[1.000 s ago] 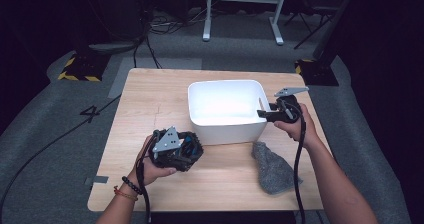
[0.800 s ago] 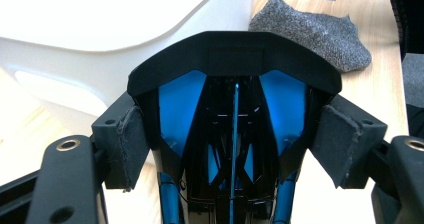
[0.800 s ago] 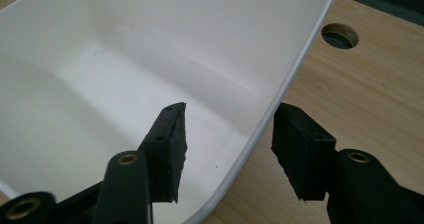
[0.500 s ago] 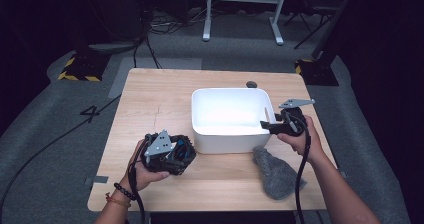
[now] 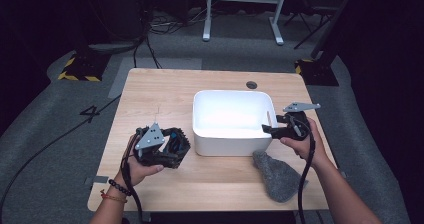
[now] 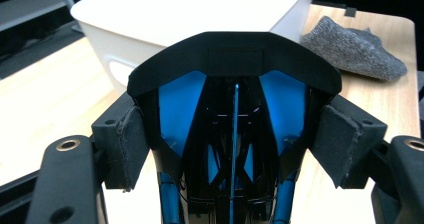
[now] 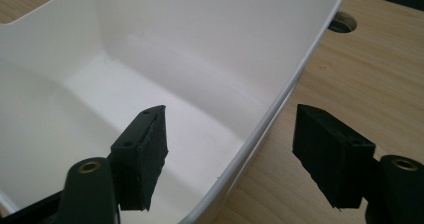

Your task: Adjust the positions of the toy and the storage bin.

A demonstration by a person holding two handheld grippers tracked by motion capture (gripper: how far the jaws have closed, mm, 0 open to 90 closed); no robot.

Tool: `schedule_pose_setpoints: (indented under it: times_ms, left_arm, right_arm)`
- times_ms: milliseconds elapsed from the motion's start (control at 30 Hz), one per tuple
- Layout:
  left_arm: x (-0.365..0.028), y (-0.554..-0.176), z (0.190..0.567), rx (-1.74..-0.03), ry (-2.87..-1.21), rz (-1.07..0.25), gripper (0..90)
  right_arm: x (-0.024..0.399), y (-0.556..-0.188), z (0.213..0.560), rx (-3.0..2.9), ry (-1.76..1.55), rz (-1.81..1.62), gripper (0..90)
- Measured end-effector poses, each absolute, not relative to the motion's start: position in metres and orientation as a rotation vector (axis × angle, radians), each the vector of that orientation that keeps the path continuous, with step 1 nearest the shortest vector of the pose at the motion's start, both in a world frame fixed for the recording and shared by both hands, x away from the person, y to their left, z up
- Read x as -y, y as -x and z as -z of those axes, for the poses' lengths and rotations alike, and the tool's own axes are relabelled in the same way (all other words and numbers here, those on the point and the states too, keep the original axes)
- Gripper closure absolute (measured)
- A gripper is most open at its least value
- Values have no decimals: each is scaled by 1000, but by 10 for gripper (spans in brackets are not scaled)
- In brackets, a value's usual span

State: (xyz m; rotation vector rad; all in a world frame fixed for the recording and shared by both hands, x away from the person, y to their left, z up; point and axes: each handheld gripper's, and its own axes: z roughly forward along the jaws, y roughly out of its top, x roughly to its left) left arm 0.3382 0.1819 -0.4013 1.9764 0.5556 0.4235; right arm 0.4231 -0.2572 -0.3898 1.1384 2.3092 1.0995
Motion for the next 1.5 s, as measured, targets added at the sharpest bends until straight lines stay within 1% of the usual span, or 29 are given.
schedule_pose_setpoints:
  times_ms: [333, 567, 933, 1067, 1233, 1500]
  left_arm:
    - [-198, -350, 389, -608, -1922, -467, 250]
    - [-209, -361, 385, -653, -1890, -495, 250]
    - [-206, -368, 374, -653, -1858, -523, 250]
    - [-206, -371, 370, -657, -1848, -538, 250]
    - [-206, -373, 363, -651, -1818, -540, 250]
    - [-204, -380, 349, -633, -1798, -554, 250]
  right_arm:
    - [276, -416, 372, -2225, -1007, -1209, 262]
    - [287, -409, 373, -2221, -958, -1216, 261]
    - [305, -400, 380, -2214, -927, -1330, 240]
    - [311, -395, 382, -2216, -900, -1314, 236]
    - [317, -396, 402, -2277, -900, -1188, 232]
    - [333, -400, 456, -2390, -964, -1049, 233]
